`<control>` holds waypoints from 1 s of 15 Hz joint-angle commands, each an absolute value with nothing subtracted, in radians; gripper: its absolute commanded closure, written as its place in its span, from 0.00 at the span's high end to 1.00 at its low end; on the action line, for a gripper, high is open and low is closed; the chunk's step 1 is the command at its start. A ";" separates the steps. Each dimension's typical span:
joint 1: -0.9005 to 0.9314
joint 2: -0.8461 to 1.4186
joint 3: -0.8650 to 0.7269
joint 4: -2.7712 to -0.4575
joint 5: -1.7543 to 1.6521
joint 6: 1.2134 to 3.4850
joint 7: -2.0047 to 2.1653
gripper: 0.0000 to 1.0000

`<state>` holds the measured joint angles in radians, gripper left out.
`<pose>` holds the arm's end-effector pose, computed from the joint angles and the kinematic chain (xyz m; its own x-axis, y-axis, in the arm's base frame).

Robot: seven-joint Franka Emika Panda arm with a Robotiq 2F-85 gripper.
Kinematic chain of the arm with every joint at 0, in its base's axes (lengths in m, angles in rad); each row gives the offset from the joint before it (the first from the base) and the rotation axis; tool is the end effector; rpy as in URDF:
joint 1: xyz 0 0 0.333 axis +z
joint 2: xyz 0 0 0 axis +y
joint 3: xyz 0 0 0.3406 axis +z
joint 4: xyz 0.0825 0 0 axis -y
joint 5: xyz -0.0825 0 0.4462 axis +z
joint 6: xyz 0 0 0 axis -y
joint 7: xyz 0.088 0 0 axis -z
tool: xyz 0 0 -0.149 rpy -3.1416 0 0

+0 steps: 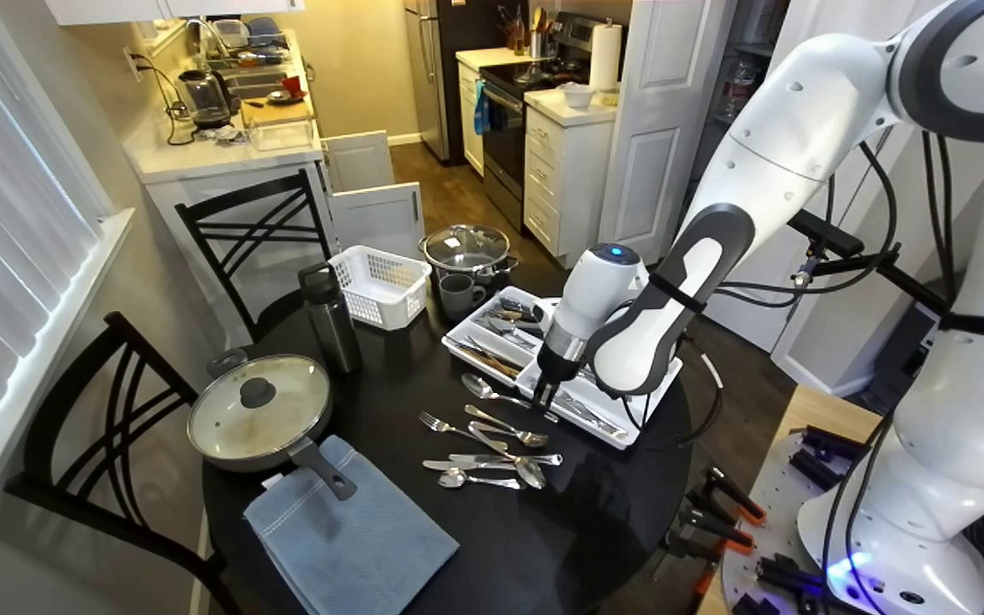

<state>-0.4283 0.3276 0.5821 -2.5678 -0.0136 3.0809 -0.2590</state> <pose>0.4930 0.1045 0.1151 0.8996 0.3437 0.2695 0.3827 -0.9176 -0.1075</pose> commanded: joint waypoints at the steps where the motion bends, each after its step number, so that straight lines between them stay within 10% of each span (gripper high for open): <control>1: -0.508 0.194 0.555 -2.648 -0.013 3.008 -0.272 0.04; 15: -0.081 0.315 -0.166 -2.640 -0.359 2.922 -0.099 0.04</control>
<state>-0.1705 0.2451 -0.0990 -2.6718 -0.3071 2.9060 -0.1746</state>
